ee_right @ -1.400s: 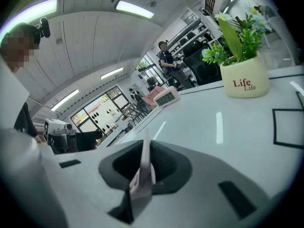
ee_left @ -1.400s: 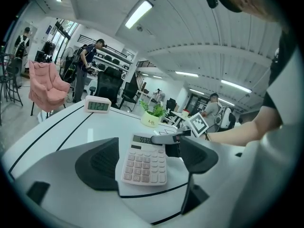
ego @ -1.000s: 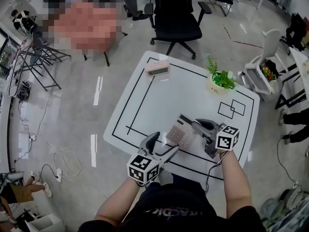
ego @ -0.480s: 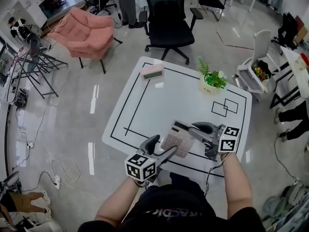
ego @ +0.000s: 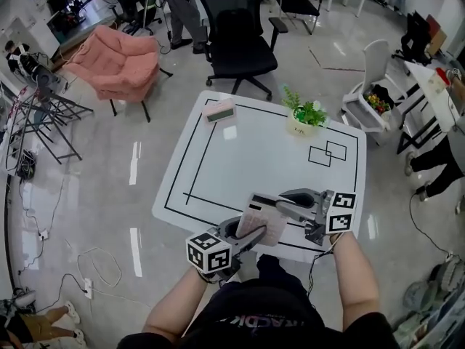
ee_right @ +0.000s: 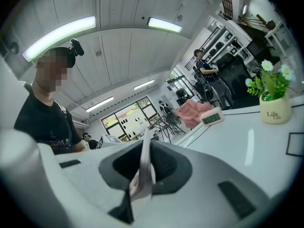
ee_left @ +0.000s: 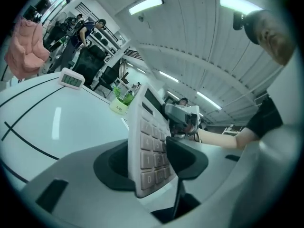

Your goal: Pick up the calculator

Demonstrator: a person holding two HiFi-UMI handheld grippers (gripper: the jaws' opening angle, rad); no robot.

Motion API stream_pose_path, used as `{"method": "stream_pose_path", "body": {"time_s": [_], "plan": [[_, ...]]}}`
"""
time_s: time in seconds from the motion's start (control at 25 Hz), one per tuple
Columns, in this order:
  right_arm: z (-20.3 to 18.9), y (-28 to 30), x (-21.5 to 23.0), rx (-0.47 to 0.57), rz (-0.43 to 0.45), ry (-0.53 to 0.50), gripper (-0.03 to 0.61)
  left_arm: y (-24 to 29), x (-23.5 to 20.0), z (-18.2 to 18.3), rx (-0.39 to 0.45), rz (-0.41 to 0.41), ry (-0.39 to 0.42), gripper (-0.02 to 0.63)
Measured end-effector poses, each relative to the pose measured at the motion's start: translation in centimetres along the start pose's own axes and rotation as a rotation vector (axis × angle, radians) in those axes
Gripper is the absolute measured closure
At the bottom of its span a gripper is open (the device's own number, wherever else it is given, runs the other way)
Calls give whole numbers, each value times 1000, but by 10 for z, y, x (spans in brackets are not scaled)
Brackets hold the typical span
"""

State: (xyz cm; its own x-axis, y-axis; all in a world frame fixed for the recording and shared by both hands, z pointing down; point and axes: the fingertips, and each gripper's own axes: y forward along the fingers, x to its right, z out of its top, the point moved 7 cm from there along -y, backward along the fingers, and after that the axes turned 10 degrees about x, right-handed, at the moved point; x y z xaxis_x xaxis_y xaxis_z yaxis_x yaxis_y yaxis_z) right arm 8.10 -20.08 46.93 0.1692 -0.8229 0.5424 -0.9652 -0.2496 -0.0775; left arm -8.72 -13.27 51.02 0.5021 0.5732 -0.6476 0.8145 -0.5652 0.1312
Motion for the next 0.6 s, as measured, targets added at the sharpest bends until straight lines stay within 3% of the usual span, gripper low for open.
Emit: {"method": "stream_pose_path", "body": {"time_s": [0.32,0.6], "plan": [[-8,-11,-41,68,-70,-19,528,-19,23,-6,-24,-158,-71,473],[-22,-9,-76,178,-153,-40,515,-50,36,-7,18,-256,-145,518]]}}
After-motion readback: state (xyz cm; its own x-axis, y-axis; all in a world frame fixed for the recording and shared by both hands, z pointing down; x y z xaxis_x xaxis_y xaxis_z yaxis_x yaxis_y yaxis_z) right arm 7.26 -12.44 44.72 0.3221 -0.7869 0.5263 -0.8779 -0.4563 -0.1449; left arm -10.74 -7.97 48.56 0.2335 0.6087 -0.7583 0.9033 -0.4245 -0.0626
